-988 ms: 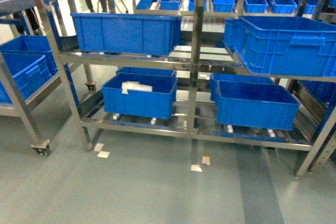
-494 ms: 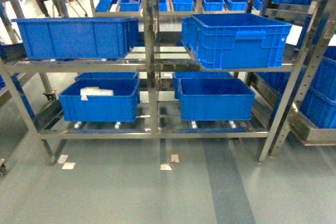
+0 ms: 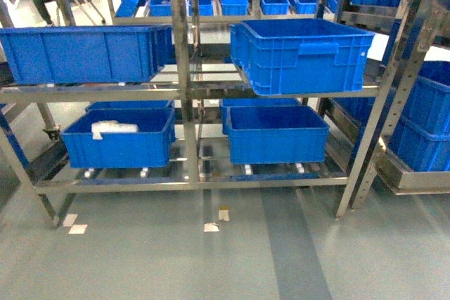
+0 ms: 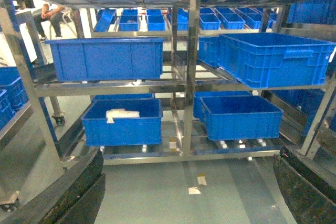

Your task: Pick red block from blue box to shelf

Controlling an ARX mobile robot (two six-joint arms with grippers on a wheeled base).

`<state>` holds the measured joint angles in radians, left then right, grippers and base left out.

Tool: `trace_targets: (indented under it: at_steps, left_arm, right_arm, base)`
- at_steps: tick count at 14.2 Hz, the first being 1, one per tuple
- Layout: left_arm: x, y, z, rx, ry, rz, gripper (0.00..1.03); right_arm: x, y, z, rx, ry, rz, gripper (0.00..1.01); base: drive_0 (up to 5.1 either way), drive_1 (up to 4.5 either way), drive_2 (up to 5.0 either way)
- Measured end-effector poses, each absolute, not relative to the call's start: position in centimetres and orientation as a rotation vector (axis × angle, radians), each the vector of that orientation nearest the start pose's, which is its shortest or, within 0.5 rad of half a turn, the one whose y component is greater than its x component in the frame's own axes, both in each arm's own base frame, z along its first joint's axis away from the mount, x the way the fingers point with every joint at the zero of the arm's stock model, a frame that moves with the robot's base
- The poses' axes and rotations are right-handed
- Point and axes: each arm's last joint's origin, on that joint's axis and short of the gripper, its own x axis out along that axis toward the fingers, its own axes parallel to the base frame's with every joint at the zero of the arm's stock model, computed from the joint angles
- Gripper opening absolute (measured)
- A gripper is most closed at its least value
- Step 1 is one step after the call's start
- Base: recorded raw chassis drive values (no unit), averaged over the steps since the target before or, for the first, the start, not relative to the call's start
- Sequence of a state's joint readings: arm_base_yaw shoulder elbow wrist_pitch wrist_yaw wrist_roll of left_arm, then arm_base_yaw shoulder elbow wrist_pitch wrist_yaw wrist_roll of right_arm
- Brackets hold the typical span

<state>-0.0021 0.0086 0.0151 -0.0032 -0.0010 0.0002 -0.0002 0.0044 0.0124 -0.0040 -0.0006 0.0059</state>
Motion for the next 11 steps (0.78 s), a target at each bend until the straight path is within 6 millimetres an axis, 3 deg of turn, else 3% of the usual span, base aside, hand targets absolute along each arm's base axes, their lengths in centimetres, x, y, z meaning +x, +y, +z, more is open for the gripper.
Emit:
trace_targets:
  at_steps: [2,11]
  left_arm:
    - [9.73,-0.02,16.76,0.000,-0.002,-0.001,0.98]
    - [9.73,-0.01,16.76,0.001,-0.002,0.000,0.98]
  right_arm:
    - [9.72,0.00,16.70,0.006,-0.004,0.000,0.29]
    - [9.72,0.00,16.69,0.006,-0.003,0.000,0.29]
  base:
    - [3.0,1.57,-4.9]
    - [0.2,4.26,-3.9]
